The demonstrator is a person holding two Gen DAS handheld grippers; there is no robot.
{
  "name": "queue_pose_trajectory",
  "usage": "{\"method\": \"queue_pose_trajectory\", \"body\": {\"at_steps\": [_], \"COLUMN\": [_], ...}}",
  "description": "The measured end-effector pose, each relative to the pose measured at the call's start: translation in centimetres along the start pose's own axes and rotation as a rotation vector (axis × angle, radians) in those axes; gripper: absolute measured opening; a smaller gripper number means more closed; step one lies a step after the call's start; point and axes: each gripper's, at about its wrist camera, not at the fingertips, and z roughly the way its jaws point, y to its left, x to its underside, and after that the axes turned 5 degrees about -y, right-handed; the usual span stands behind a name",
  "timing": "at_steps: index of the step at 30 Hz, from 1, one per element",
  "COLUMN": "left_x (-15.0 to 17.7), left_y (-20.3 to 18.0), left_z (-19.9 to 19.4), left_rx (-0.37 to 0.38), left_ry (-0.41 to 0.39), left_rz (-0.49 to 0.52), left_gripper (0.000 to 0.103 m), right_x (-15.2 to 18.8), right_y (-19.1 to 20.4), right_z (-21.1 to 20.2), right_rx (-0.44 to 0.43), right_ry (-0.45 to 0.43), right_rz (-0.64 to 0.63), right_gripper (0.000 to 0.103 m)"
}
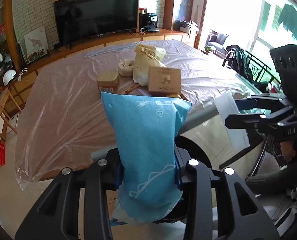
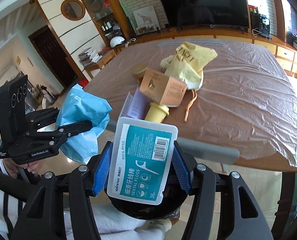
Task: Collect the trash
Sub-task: 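Carry the floss box with the right tool while the left tool carries the wrapper to the bin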
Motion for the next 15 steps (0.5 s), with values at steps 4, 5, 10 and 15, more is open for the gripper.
{"method": "queue_pose_trajectory", "body": {"at_steps": [4, 5, 10, 15], "left_x": [1.2, 1.4, 2.1, 3.6], "left_y": [-1.2, -1.8, -3.0, -3.5], "left_z": [0.1, 0.2, 0.7, 1.5], "left_rx": [0.016, 0.019, 0.043, 0.064], "left_ry": [0.018, 0.022, 0.048, 0.093], "left_rz": [0.031, 0.034, 0.057, 0.061], "left_gripper": [0.039, 0.039, 0.039, 0.039], "right_x": [0.8, 1.1, 1.8, 2.6], "right_y": [0.2, 0.3, 0.8, 0.9], "right_z": [0.2, 0.4, 0.9, 1.5], "right_rx": [0.004, 0.004, 0.015, 0.028], "right_ry": [0.018, 0.022, 0.051, 0.078], "right_rz": [-0.003, -0.003, -0.027, -0.028], "right_gripper": [0.057, 0.057, 0.057, 0.057]}}
